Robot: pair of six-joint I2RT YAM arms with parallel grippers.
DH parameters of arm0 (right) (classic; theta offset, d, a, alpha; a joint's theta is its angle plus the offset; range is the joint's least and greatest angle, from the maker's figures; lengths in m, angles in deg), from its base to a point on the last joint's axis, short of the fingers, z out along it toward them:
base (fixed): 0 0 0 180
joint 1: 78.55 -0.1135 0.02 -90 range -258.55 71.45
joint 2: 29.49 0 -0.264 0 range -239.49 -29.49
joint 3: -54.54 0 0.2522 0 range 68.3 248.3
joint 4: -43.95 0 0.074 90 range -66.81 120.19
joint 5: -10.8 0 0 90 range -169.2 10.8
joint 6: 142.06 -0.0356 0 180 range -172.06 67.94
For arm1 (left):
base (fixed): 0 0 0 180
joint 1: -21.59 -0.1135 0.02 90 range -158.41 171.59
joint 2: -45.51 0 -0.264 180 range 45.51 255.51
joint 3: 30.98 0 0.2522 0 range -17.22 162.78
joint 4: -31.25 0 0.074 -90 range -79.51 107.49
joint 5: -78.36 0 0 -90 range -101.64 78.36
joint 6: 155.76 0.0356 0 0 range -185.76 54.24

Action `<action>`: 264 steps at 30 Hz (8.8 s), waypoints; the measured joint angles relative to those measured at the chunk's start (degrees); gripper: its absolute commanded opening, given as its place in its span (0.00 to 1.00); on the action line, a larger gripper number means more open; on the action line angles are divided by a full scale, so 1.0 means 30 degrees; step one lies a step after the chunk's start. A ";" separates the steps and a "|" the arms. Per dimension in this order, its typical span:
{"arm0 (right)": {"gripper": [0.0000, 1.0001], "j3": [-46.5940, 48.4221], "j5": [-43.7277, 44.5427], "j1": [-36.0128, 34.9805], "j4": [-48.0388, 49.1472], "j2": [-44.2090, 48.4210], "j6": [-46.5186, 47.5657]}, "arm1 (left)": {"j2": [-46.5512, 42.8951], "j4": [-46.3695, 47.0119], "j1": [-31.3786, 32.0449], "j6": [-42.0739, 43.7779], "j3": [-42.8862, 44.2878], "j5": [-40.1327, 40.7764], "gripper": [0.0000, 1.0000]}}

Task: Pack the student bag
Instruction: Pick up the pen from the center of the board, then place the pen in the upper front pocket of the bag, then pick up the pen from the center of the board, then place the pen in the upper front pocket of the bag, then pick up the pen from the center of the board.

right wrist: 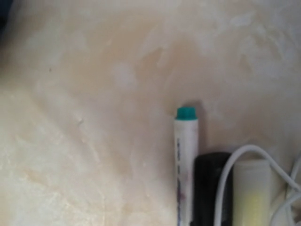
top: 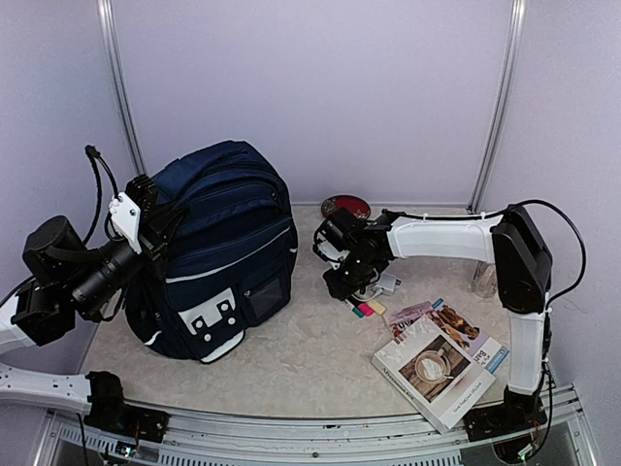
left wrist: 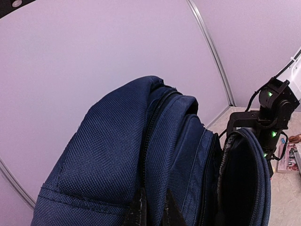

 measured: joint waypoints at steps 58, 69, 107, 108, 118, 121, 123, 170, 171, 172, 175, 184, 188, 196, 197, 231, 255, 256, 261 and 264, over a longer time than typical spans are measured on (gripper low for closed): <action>0.00 -0.2871 -0.4918 -0.0918 0.9624 0.9967 0.3920 | 0.0015 -0.0036 -0.0044 -0.0109 -0.0007 -0.0568 0.00; 0.00 0.0022 -1.3850 -0.2725 1.6910 0.6484 0.8721 | -0.0036 -0.0117 -0.0131 -0.0415 -0.0007 -0.0976 0.00; 0.51 -0.2412 -0.1472 -0.0189 0.6317 0.8342 0.1989 | -0.0109 -0.0204 -0.0488 -0.0561 -0.0029 -0.1457 0.00; 0.52 -0.2659 -0.1115 -0.0146 0.5792 0.8021 0.1523 | -0.0109 -0.0204 -0.0488 -0.0561 -0.0029 -0.1464 0.00; 0.53 -0.4459 0.0146 -0.0299 0.0860 0.3621 -0.0954 | -0.0102 -0.0204 -0.0488 -0.0561 -0.0029 -0.1486 0.00; 0.47 -0.4575 0.0590 -0.0291 0.0066 0.2907 -0.1224 | -0.0102 -0.0204 -0.0488 -0.0561 -0.0029 -0.1486 0.00; 0.46 -0.4641 0.0845 -0.0255 -0.0168 0.2674 -0.1326 | -0.0102 -0.0204 -0.0488 -0.0561 -0.0029 -0.1486 0.00; 0.06 -0.7723 -1.2444 0.0393 0.8735 1.0214 0.3096 | -0.0051 -0.0197 -0.0561 -0.0561 -0.0029 -0.1545 0.00; 0.05 -0.8080 -1.3180 0.0372 1.0367 1.1183 0.3009 | -0.0051 -0.0197 -0.0561 -0.0561 -0.0029 -0.1559 0.00; 0.04 -0.8371 -1.3850 0.0357 1.2072 1.1978 0.2922 | -0.0051 -0.0197 -0.0576 -0.0561 -0.0029 -0.1566 0.00; 0.04 -0.8393 -1.5140 0.0124 1.6735 1.2866 0.2718 | -0.0051 -0.0197 -0.0576 -0.0576 -0.0029 -0.1566 0.00; 0.04 -0.1413 -1.5234 -0.2739 1.8768 0.7643 0.6557 | -0.0058 -0.0197 -0.0597 -0.0729 -0.0029 -0.1566 0.00; 0.07 0.0517 -1.4010 -0.3300 1.6393 0.5974 0.8692 | -0.0058 -0.0197 -0.0619 -0.0765 -0.0029 -0.1574 0.00; 0.71 0.1916 -1.1876 -0.3228 1.1715 0.5020 1.0994 | -0.0073 -0.0204 -0.0641 -0.0787 -0.0029 -0.1581 0.00; 0.73 0.2025 -1.1657 -0.3228 1.1366 0.5020 1.1052 | -0.0073 -0.0204 -0.0656 -0.0794 -0.0029 -0.1574 0.00; 0.45 -0.6557 -0.1435 0.2637 0.0277 0.5544 0.0444 | -0.0073 -0.0211 -0.0699 -0.0823 -0.0029 -0.1719 0.00; 0.33 -0.0816 -0.0568 0.2637 -0.2098 -0.0976 0.3585 | -0.0087 -0.0219 -0.0758 -0.0816 -0.0044 -0.1851 0.00; 0.34 -0.0809 -0.0780 0.2637 -0.2091 -0.1013 0.3650 | -0.0087 -0.0219 -0.0765 -0.0816 -0.0044 -0.1851 0.00; 0.38 -0.1035 -0.1559 0.2637 -0.2011 -0.0991 0.3555 | -0.0087 -0.0219 -0.0852 -0.0816 -0.0044 -0.1872 0.00; 0.35 -0.1829 -0.1880 0.2637 -0.1807 -0.0488 0.3293 | -0.0087 -0.0219 -0.0882 -0.0816 -0.0044 -0.1931 0.00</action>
